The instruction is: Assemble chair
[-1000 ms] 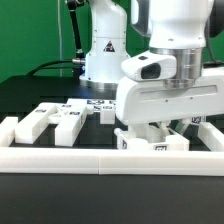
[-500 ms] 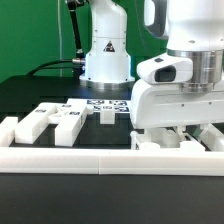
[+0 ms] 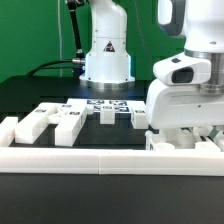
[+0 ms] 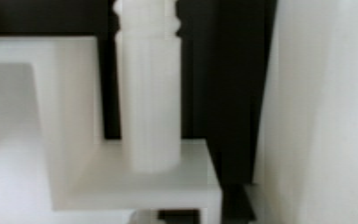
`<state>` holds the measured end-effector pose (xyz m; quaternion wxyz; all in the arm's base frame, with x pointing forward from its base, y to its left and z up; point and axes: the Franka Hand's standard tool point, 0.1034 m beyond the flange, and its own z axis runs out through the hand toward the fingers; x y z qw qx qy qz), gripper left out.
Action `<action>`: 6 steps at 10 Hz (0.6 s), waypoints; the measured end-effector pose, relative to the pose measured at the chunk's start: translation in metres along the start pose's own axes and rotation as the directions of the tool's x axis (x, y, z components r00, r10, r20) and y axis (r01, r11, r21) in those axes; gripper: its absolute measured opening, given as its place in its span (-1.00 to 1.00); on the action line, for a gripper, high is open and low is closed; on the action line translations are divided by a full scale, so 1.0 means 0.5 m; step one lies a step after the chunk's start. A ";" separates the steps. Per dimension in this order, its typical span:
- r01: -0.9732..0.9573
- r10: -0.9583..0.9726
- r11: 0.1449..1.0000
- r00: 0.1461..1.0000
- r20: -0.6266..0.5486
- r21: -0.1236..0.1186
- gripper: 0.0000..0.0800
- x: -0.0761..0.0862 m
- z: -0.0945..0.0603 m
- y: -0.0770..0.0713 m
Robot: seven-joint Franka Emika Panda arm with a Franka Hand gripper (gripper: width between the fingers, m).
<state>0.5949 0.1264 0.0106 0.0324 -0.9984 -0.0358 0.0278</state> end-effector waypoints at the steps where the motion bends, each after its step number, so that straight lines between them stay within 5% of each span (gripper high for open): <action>1: 0.004 -0.004 1.000 1.000 0.005 0.000 -0.91 -0.001 0.000 0.000; 2: -0.001 0.001 1.000 1.000 0.005 -0.006 -0.64 -0.001 0.001 0.011; 3: -0.007 0.007 1.000 1.000 0.005 -0.011 -0.64 -0.001 0.001 0.021; 6: 0.005 -0.005 1.000 1.000 -0.007 -0.024 0.45 -0.003 -0.027 0.049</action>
Offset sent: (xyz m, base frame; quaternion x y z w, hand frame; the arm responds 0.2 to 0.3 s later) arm 0.0000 0.0000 0.0000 0.0000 0.0000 0.0000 1.0000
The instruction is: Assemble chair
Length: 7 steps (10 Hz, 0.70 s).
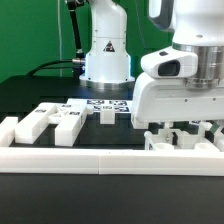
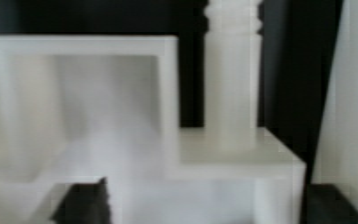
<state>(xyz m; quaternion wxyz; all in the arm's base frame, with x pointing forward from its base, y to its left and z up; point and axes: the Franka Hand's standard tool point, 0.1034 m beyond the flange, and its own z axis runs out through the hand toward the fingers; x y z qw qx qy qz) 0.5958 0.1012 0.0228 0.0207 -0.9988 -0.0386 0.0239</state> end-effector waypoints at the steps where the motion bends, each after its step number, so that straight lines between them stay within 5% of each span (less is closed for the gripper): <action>1: 0.013 -0.013 1.000 1.000 -0.010 0.000 0.45 0.000 -0.020 0.004; 3: 0.066 -0.066 0.998 0.997 -0.032 -0.001 0.62 -0.017 -0.079 0.027; 7: 0.158 -0.159 0.987 0.986 -0.060 -0.016 0.62 -0.087 -0.086 0.049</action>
Offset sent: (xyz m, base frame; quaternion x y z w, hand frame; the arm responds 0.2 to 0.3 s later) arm -0.0308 -0.0158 0.0298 0.0285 -0.0039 -0.0364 0.9989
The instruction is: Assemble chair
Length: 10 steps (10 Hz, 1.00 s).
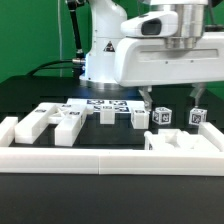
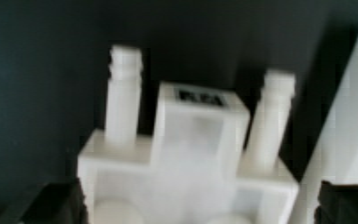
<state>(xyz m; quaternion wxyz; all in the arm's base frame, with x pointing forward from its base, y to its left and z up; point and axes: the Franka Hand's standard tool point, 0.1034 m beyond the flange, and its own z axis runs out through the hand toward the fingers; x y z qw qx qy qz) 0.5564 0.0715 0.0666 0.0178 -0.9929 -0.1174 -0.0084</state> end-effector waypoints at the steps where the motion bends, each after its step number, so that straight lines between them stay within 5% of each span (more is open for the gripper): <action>1: 0.001 -0.001 1.000 1.000 -0.003 0.000 0.62 0.003 0.000 0.000; 2: -0.005 0.005 1.000 1.000 -0.005 -0.001 0.62 -0.002 0.002 0.000; 6: -0.065 0.065 0.998 0.997 0.046 -0.009 0.62 -0.134 0.024 0.003; 10: -0.074 0.074 0.997 0.993 0.093 -0.008 0.62 -0.148 0.029 0.006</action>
Offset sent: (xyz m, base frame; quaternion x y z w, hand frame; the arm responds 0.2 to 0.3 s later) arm -0.0728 -0.0203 0.0022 -0.0404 -0.0409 0.0691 0.9959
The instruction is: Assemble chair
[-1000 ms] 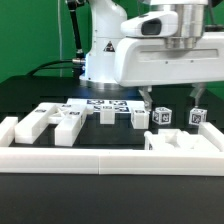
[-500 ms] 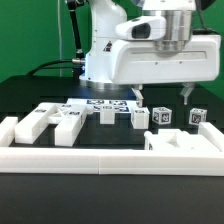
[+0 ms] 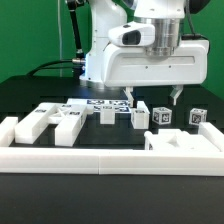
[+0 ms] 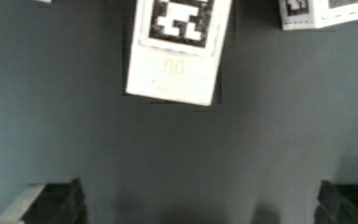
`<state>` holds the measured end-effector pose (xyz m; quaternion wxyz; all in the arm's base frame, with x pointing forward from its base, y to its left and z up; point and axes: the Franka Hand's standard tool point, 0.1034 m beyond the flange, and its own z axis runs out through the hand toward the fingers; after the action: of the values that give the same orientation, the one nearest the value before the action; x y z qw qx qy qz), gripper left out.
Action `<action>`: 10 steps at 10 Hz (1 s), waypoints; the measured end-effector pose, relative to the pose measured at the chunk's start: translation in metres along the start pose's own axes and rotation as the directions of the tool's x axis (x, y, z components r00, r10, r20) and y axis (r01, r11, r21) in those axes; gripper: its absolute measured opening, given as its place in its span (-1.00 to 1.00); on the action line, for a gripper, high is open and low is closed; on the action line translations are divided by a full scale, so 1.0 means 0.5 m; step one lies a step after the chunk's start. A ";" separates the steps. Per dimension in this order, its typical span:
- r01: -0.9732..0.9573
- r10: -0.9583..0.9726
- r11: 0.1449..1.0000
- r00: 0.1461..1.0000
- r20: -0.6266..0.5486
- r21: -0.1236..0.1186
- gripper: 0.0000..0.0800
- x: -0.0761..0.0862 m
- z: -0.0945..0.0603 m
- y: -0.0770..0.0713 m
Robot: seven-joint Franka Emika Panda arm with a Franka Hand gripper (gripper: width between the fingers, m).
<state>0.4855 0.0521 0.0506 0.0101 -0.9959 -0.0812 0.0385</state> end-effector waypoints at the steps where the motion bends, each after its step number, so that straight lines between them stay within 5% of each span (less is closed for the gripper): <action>1: -0.033 0.033 0.999 0.997 0.072 -0.001 0.62 -0.005 0.000 0.005; 4: -0.073 0.074 0.997 0.960 0.270 -0.014 0.62 -0.007 0.003 0.034; 10: -0.054 0.040 0.998 0.806 0.591 0.006 0.62 -0.022 0.028 0.029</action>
Offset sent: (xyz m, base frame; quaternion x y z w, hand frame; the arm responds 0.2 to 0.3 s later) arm 0.0018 -0.0280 -0.0054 0.0083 -0.1467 0.0421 0.9883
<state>0.4758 0.0365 0.0373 -0.0051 -0.9361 -0.0551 0.3472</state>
